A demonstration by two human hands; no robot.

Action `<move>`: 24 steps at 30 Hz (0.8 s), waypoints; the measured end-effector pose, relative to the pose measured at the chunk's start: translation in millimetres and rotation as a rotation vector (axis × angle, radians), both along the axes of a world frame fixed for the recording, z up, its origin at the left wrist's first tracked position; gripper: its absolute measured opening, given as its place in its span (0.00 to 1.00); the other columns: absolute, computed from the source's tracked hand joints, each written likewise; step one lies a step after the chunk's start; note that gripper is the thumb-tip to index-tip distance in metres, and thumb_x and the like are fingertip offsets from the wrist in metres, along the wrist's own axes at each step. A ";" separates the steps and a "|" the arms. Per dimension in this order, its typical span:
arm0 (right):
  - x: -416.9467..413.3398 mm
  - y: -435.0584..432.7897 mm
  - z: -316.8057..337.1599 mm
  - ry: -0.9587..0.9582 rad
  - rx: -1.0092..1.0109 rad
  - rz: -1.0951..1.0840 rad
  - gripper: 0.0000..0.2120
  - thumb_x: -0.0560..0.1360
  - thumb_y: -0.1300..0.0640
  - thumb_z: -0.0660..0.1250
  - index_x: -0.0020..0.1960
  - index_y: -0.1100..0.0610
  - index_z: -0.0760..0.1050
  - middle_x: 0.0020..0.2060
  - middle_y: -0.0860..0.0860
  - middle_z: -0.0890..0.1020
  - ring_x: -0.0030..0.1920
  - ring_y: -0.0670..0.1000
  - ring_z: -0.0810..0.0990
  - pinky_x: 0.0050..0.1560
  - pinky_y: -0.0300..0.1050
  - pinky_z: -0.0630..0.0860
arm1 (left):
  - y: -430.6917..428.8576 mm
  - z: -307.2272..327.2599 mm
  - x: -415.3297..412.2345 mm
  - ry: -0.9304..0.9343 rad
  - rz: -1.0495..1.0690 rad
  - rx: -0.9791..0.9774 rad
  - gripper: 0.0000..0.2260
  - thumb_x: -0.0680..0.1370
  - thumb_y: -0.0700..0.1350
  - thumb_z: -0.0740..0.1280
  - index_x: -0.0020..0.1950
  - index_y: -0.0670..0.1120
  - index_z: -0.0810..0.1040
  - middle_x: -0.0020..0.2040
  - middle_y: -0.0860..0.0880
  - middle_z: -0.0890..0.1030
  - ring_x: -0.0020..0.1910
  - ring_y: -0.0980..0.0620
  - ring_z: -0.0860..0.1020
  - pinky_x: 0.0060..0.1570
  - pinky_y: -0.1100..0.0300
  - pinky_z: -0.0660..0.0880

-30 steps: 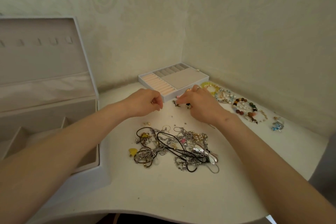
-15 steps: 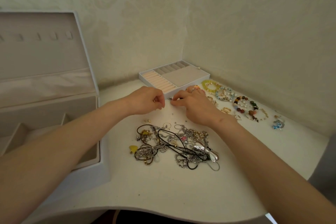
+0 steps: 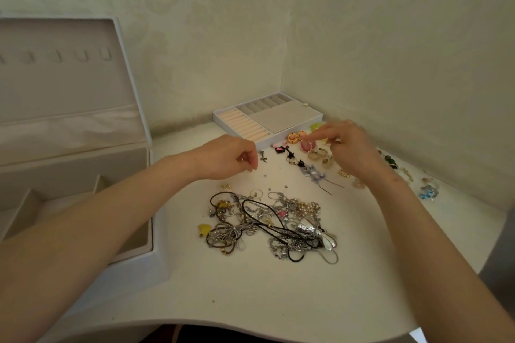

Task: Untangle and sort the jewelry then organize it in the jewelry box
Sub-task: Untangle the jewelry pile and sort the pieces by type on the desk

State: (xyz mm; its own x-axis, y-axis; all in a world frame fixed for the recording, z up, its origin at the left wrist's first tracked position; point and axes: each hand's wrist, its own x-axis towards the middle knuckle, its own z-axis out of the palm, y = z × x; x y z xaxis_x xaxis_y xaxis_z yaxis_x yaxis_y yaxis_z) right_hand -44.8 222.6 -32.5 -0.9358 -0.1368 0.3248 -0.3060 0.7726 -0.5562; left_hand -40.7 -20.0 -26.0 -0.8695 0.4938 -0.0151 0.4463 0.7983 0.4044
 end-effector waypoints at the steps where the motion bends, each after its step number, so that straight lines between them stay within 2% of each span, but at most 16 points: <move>1: -1.5 1.1 -1.2 -0.008 -0.015 0.002 0.30 0.69 0.78 0.52 0.52 0.52 0.83 0.52 0.45 0.79 0.50 0.46 0.71 0.45 0.35 0.68 | 0.3 -0.1 0.6 -0.010 -0.003 -0.003 0.06 0.78 0.39 0.64 0.50 0.48 0.77 0.47 0.54 0.78 0.46 0.60 0.74 0.39 0.77 0.66; 4: -4.8 -0.4 -5.8 -0.027 -0.026 0.024 0.30 0.68 0.79 0.52 0.50 0.53 0.84 0.51 0.47 0.80 0.54 0.52 0.75 0.54 0.47 0.73 | 0.7 0.4 2.3 -0.026 -0.020 -0.012 0.06 0.78 0.39 0.64 0.51 0.47 0.78 0.48 0.54 0.78 0.46 0.60 0.74 0.39 0.79 0.67; 9: -7.6 -2.0 -11.3 -0.030 -0.022 0.071 0.27 0.70 0.77 0.55 0.48 0.52 0.84 0.49 0.52 0.82 0.53 0.55 0.77 0.56 0.53 0.75 | 1.9 1.0 4.9 -0.058 -0.080 -0.053 0.04 0.76 0.44 0.68 0.50 0.51 0.77 0.50 0.55 0.79 0.48 0.59 0.75 0.42 0.74 0.68; 10: -6.5 -2.4 -10.8 -0.037 -0.023 0.071 0.26 0.71 0.76 0.56 0.48 0.51 0.84 0.49 0.52 0.82 0.52 0.53 0.77 0.55 0.51 0.75 | 2.9 1.9 6.2 -0.078 -0.098 -0.051 0.04 0.76 0.45 0.69 0.50 0.52 0.76 0.51 0.55 0.79 0.49 0.58 0.76 0.44 0.72 0.70; 13: 0.6 -6.2 -7.0 -0.078 -0.076 0.097 0.21 0.73 0.73 0.59 0.48 0.52 0.83 0.48 0.49 0.82 0.43 0.43 0.75 0.45 0.31 0.72 | 5.3 4.5 9.8 -0.129 -0.143 -0.027 0.07 0.75 0.48 0.70 0.51 0.51 0.77 0.51 0.56 0.78 0.50 0.58 0.76 0.48 0.67 0.72; 14: 3.3 -8.0 -5.2 -0.092 -0.109 0.129 0.19 0.74 0.72 0.61 0.48 0.52 0.83 0.46 0.49 0.82 0.41 0.43 0.75 0.42 0.28 0.70 | 5.8 4.9 11.1 -0.147 -0.152 -0.018 0.08 0.74 0.50 0.71 0.52 0.52 0.77 0.51 0.56 0.77 0.50 0.58 0.76 0.49 0.67 0.72; 17: 11.6 -12.7 0.7 -0.200 -0.155 0.265 0.13 0.72 0.67 0.69 0.43 0.49 0.83 0.40 0.49 0.83 0.37 0.46 0.74 0.38 0.31 0.71 | 7.5 4.9 14.0 -0.209 -0.186 -0.048 0.16 0.71 0.52 0.73 0.56 0.53 0.75 0.52 0.59 0.72 0.53 0.59 0.73 0.47 0.74 0.70; 19: 16.6 -15.3 3.1 -0.319 -0.119 0.385 0.08 0.70 0.64 0.73 0.42 0.51 0.83 0.33 0.46 0.80 0.33 0.44 0.71 0.36 0.33 0.69 | 9.0 4.6 15.2 -0.240 -0.209 -0.114 0.22 0.69 0.53 0.75 0.60 0.53 0.72 0.52 0.61 0.67 0.55 0.60 0.70 0.47 0.75 0.68; 21: 20.5 -19.1 2.2 -0.418 -0.054 0.501 0.06 0.69 0.62 0.75 0.42 0.52 0.83 0.27 0.42 0.75 0.29 0.40 0.69 0.34 0.33 0.65 | 9.5 5.1 16.8 -0.255 -0.218 -0.175 0.29 0.67 0.54 0.76 0.63 0.54 0.68 0.54 0.60 0.65 0.57 0.59 0.68 0.53 0.71 0.67; 24: 24.4 -25.4 -0.4 -0.530 0.035 0.588 0.08 0.68 0.61 0.76 0.43 0.52 0.82 0.29 0.46 0.73 0.30 0.43 0.68 0.36 0.37 0.65 | 10.5 5.9 19.6 -0.271 -0.234 -0.237 0.36 0.64 0.55 0.78 0.66 0.55 0.63 0.58 0.57 0.62 0.60 0.57 0.65 0.62 0.62 0.66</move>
